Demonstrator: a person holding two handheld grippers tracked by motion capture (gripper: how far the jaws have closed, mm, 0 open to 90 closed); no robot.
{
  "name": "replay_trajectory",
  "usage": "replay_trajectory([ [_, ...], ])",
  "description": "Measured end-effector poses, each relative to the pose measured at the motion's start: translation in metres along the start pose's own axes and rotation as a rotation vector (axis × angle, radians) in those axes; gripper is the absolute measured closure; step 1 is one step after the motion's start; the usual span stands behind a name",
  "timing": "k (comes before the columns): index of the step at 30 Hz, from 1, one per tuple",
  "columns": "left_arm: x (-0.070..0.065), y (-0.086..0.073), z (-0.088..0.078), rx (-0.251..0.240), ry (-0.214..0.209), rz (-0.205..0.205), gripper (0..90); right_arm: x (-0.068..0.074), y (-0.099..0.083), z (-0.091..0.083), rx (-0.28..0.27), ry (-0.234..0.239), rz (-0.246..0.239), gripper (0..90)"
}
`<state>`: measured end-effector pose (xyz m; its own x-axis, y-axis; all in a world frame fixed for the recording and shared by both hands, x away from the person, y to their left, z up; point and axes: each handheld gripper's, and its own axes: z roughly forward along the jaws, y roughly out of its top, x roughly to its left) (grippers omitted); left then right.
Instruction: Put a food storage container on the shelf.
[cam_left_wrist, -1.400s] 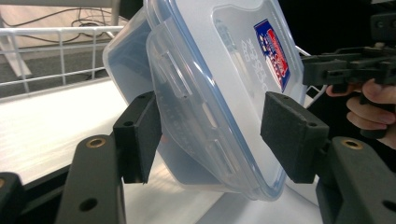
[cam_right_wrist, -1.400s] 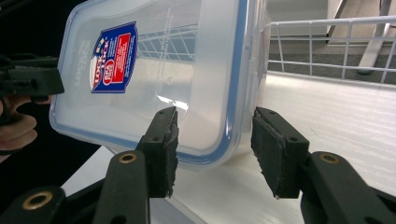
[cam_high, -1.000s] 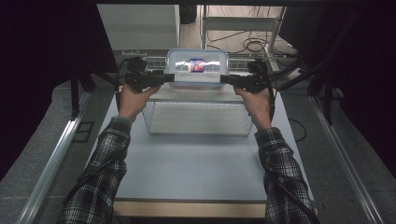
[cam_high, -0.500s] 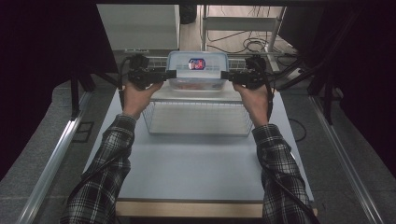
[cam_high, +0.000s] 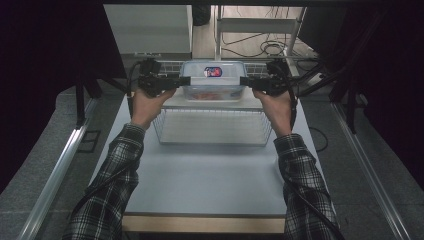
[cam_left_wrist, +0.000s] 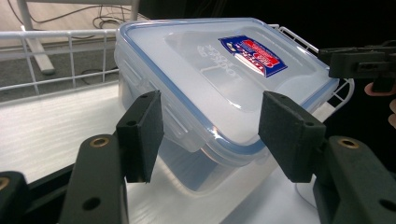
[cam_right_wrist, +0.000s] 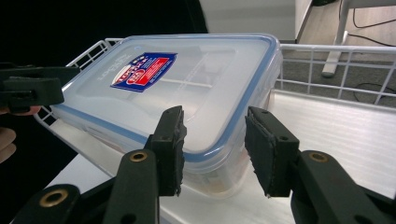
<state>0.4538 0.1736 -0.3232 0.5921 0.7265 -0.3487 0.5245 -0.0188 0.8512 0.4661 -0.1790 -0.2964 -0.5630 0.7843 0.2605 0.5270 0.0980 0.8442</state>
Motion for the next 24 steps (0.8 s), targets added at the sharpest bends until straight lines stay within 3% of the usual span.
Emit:
replay_trajectory([
  [5,-0.005,0.0,-0.003,-0.006,0.006,0.043,39.9,0.003,-0.001,-0.002,-0.013,-0.002,-0.012,56.7],
  [8,-0.01,-0.002,-0.009,-0.006,-0.002,0.076,37.0,0.004,-0.003,-0.007,-0.047,0.031,-0.006,51.8],
  [12,-0.017,-0.008,-0.016,-0.007,0.011,0.113,32.8,0.009,-0.008,-0.013,-0.044,0.053,-0.04,45.9],
  [17,-0.022,-0.019,-0.023,0.006,0.023,0.14,25.4,0.012,-0.016,-0.019,-0.041,0.058,-0.072,38.3],
  [24,-0.024,-0.039,-0.027,0.027,0.029,0.148,14.7,0.011,-0.029,-0.023,-0.032,0.066,-0.09,29.1],
])
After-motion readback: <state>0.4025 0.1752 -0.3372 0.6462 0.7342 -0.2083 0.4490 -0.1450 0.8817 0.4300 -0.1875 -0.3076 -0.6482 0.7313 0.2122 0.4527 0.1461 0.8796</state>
